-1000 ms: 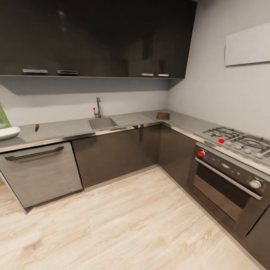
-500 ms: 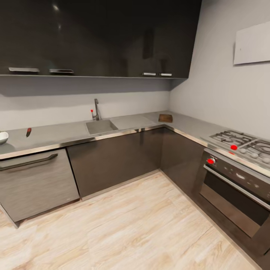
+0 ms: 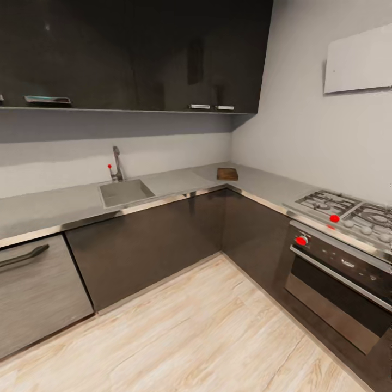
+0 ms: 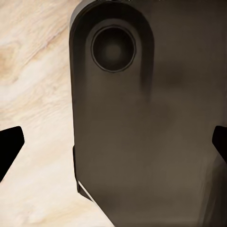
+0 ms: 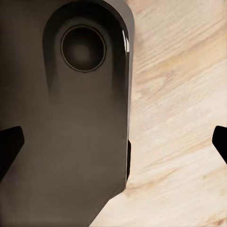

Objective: In the kitchen, take the Vidalia onion out of the sink, dice it on the chopping board with the paring knife, put the diced onion into the bowl on the countertop, then place both the paring knife and the chopping board into the sink.

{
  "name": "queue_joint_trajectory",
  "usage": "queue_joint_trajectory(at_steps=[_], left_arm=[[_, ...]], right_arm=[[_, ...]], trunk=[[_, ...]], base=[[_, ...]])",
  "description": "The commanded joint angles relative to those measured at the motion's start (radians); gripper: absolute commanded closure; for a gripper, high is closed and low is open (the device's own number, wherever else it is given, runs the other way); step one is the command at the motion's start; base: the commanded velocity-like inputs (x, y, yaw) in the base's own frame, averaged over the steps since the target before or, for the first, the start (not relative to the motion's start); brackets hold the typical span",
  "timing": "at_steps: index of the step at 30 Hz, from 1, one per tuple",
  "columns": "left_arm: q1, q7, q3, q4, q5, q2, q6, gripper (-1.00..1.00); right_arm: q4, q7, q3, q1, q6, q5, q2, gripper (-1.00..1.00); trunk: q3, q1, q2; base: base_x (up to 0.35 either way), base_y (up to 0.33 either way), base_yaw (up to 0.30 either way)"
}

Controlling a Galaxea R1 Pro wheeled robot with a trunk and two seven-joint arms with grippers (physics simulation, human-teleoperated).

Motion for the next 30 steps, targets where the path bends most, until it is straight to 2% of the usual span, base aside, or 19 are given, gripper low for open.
queue_joint_trajectory(at_steps=[1,10,30], left_arm=[[0.000,0.000,0.000,-0.001,0.001,0.000,-0.002,-1.00],[0.000,0.000,0.000,-0.001,0.001,0.000,-0.002,-1.00],[0.001,0.001,0.001,-0.001,0.001,0.001,-0.001,-1.00]], right_arm=[[0.001,0.000,0.000,-0.001,-0.002,0.001,0.000,-1.00],[0.001,0.000,0.000,-0.001,-0.002,0.001,0.000,-1.00],[0.001,0.000,0.000,-0.001,-0.001,0.001,0.000,-1.00]], trunk=[[-0.001,0.001,0.000],[-0.001,0.001,0.000],[-0.001,0.001,0.000]], base=[[0.340,0.117,-0.275],[0.340,0.115,-0.260],[0.320,0.112,-0.013]])
